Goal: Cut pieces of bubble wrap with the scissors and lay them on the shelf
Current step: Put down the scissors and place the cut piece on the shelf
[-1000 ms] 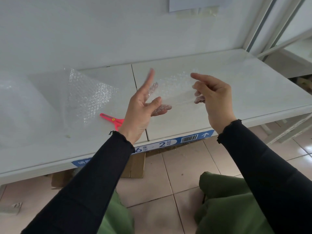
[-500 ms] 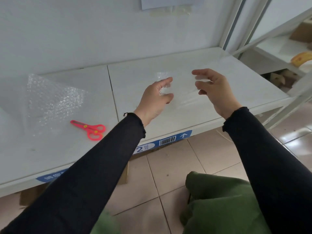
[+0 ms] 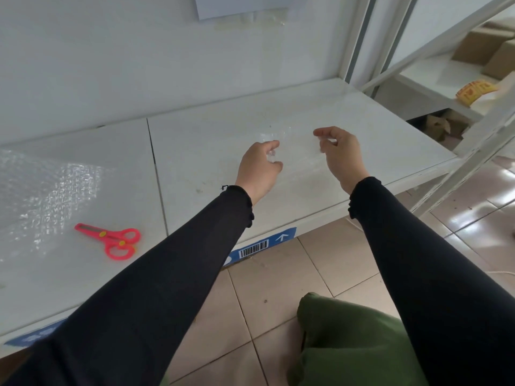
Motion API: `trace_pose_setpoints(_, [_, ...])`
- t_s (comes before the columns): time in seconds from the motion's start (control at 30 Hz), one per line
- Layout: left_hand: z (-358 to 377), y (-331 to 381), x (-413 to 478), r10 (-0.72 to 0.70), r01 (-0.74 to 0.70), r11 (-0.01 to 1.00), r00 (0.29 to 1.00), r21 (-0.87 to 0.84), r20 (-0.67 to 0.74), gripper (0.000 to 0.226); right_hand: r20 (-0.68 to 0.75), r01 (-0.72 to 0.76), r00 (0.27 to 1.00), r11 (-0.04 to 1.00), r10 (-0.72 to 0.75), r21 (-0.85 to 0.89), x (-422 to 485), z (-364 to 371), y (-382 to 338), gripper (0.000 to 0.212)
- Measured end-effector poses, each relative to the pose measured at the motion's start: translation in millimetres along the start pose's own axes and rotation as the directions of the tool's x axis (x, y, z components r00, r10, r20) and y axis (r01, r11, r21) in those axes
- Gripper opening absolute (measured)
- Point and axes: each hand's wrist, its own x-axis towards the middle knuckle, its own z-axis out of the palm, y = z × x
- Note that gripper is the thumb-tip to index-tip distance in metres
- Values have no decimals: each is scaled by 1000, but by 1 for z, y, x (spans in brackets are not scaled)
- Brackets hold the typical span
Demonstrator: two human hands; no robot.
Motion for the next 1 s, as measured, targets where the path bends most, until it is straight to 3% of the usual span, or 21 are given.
trace_pose_setpoints(0.47, [10,-18,6,-35,36,993,999,113,-8,57,79,-83,993,989,93,-122,1,6,26,30])
trace_pose_setpoints(0.83, [12,-24,5,-42,43,979,999,198,-8,60,124,38,992,927,9,-373,-2,13,30,34])
trace_pose_setpoints(1.0, [9,-26,-1,-69,76,984,997,164,-45,53,141,74,990,920,-21,-386,-7,14,31,28])
